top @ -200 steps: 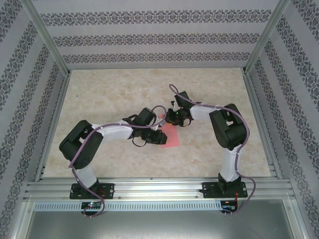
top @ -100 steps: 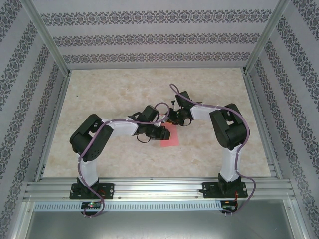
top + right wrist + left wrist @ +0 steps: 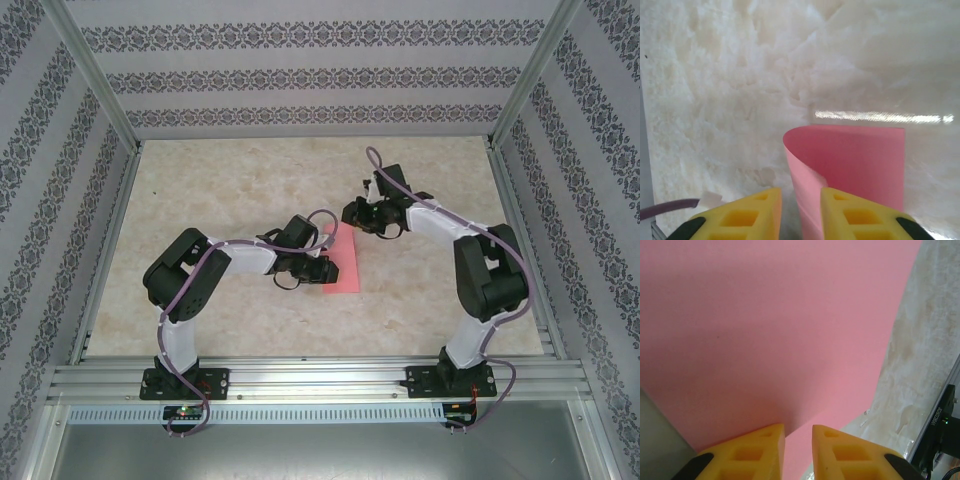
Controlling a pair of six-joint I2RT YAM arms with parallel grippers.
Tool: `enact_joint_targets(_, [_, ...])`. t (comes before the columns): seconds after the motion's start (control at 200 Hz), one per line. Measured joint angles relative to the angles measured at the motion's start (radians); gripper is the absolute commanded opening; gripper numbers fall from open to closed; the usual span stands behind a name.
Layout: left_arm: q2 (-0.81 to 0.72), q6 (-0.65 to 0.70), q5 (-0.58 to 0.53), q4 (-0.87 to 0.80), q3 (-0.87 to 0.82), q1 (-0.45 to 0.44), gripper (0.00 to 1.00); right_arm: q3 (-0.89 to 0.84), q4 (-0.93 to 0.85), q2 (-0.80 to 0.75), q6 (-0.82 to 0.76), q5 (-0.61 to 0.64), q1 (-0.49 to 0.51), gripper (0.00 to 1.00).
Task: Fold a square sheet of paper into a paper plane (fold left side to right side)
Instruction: First fold the square sheet of paper in half at the center of the table, then hold the square sheet of paper at the center of the table.
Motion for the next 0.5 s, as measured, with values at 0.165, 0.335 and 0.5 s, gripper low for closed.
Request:
enact_joint_targets(0.165, [0.000, -0.004, 0.000, 0.000, 0.000, 0.000, 0.23, -0.093, -0.020, -0.122, -0.010, 0.015, -0.014, 0.18])
enact_joint_targets(0.335, [0.000, -0.012, 0.000, 0.001, 0.000, 0.000, 0.23, -0.259, -0.042, -0.233, -0.006, -0.002, 0.028, 0.17])
enact_joint_targets(0.5, [0.000, -0.019, -0.003, 0.001, 0.000, 0.000, 0.23, -0.386, -0.037, -0.242, 0.033, -0.016, 0.129, 0.17])
